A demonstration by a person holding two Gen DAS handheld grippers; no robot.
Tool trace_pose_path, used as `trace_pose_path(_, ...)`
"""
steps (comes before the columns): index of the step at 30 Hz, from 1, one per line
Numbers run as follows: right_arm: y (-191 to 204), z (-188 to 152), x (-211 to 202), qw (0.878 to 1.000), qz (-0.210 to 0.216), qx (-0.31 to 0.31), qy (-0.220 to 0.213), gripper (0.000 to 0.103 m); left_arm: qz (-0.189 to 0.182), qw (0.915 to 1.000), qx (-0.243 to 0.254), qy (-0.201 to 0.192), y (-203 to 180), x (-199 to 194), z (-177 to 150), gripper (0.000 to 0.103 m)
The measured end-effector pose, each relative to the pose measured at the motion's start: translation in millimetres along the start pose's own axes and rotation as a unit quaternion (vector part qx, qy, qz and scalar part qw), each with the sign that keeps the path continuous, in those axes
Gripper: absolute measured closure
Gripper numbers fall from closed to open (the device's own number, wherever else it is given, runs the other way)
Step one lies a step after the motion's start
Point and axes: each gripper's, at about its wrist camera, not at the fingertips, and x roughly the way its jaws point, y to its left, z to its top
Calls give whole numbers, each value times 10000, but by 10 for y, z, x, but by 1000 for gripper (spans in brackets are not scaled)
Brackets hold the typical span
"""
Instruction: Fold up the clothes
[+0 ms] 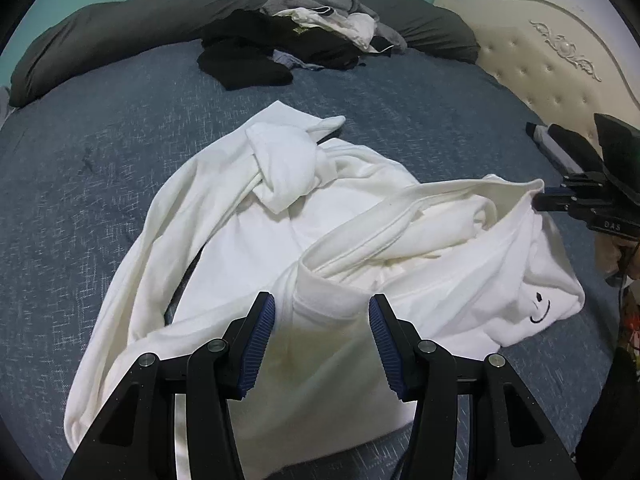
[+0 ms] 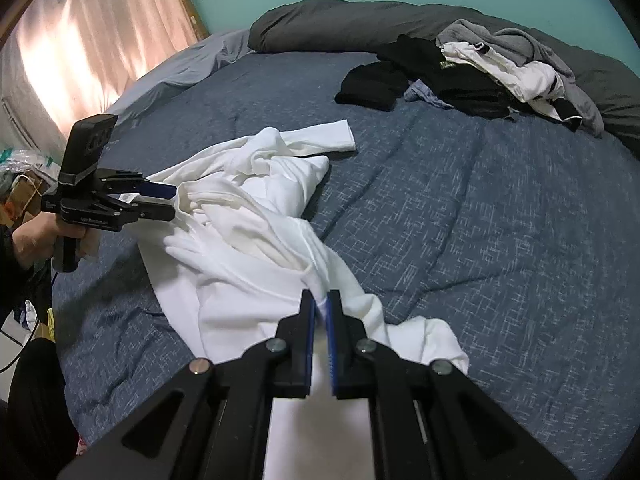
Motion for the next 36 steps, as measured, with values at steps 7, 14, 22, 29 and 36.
trace_pose_path(7, -5, -18, 85, 9999, -13, 100, 27, 98, 9, 10000, -5, -30, 7, 127, 34, 51)
trace_pose_path(14, -51, -25, 104, 9989, 267, 389, -6, 95, 93, 9993, 178, -306, -51, 3, 83, 77)
trace_pose_path(22, -508, 36, -130, 9866, 361, 1446, -657, 54, 118, 9992, 215, -319, -31, -38, 55, 96)
trace_pose_path(29, -513, 189, 233, 9911, -166, 1322, 48, 44, 105, 9990, 206, -392, -44, -60, 47, 96)
trace_pose_path(36, -416, 237, 756, 9899, -107, 1168, 797, 44, 48, 9991, 153, -405, -16, -52, 37, 97)
